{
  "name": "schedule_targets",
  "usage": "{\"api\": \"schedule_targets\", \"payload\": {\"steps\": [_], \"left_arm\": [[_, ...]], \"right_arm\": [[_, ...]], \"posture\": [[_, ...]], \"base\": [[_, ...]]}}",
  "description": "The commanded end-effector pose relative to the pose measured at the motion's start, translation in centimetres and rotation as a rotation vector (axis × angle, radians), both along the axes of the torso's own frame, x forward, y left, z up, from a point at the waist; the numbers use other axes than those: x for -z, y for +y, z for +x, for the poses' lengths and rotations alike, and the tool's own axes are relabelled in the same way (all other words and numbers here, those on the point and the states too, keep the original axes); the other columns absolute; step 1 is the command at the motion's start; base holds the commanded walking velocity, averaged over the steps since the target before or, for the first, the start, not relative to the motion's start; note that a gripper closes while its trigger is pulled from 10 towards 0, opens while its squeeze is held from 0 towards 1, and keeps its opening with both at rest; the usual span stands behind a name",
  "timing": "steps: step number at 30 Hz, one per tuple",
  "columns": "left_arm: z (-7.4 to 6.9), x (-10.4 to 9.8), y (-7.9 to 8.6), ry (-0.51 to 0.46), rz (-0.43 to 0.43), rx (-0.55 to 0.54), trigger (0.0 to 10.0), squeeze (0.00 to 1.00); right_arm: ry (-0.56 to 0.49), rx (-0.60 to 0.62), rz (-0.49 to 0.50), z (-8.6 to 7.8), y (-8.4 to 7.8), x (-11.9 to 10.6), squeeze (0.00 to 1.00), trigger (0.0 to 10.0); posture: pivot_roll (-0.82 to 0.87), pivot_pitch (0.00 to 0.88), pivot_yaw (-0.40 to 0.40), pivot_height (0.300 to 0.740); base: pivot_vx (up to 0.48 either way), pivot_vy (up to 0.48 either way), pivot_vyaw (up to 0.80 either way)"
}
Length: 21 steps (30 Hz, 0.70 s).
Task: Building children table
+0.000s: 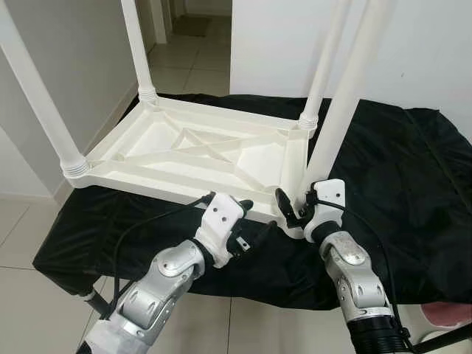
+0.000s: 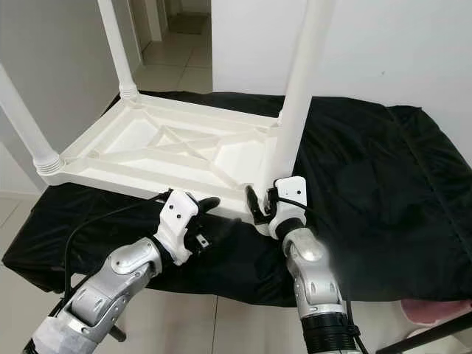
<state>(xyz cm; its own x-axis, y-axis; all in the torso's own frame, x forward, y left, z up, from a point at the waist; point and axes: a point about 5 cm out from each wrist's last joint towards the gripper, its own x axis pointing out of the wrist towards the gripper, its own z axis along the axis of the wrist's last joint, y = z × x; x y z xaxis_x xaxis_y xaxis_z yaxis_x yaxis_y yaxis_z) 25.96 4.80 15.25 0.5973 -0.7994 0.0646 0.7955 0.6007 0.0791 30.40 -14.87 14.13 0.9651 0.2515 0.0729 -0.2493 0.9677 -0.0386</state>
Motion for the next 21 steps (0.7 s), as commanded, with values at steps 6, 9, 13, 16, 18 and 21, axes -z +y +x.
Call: {"api": "schedule_targets", "payload": {"steps": [6, 9, 13, 16, 18, 21], "left_arm": [[0.2, -0.4, -0.1, -0.006, 0.021, 0.079, 10.0, 0.00], [0.3, -0.3, 0.4, -0.012, 0.038, 0.080, 10.0, 0.00], [0.7, -0.5, 0.6, -0.020, 0.035, 0.074, 10.0, 0.00], [0.6, -0.4, 0.4, -0.022, 0.043, 0.091, 10.0, 0.00], [0.3, -0.3, 0.1, -0.026, 0.053, 0.117, 10.0, 0.00], [0.1, -0.3, -0.2, -0.028, 0.060, 0.135, 10.0, 0.00]], "right_arm": [[0.016, -0.044, -0.011, -0.1, 0.1, 0.3, 0.00, 10.0], [0.018, -0.053, -0.014, -0.2, 0.0, 0.5, 0.00, 10.0], [0.020, -0.049, -0.012, -0.4, -0.2, 0.6, 0.00, 10.0], [0.015, -0.088, -0.030, -0.4, 0.0, 0.4, 0.00, 10.0], [0.004, -0.129, -0.044, -0.4, -0.1, 0.0, 0.00, 10.0], [-0.011, -0.161, -0.056, -0.3, -0.4, -0.3, 0.00, 10.0]], "posture": [[-0.08, 0.078, -0.002, 0.740], [-0.09, 0.087, 0.008, 0.740], [-0.10, 0.082, 0.008, 0.740], [-0.10, 0.078, 0.026, 0.740], [-0.09, 0.077, 0.031, 0.740], [-0.08, 0.073, 0.033, 0.740]], "base": [[0.000, 0.000, 0.00], [0.000, 0.000, 0.00], [0.000, 0.000, 0.00], [0.000, 0.000, 0.00], [0.000, 0.000, 0.00], [0.000, 0.000, 0.00]]}}
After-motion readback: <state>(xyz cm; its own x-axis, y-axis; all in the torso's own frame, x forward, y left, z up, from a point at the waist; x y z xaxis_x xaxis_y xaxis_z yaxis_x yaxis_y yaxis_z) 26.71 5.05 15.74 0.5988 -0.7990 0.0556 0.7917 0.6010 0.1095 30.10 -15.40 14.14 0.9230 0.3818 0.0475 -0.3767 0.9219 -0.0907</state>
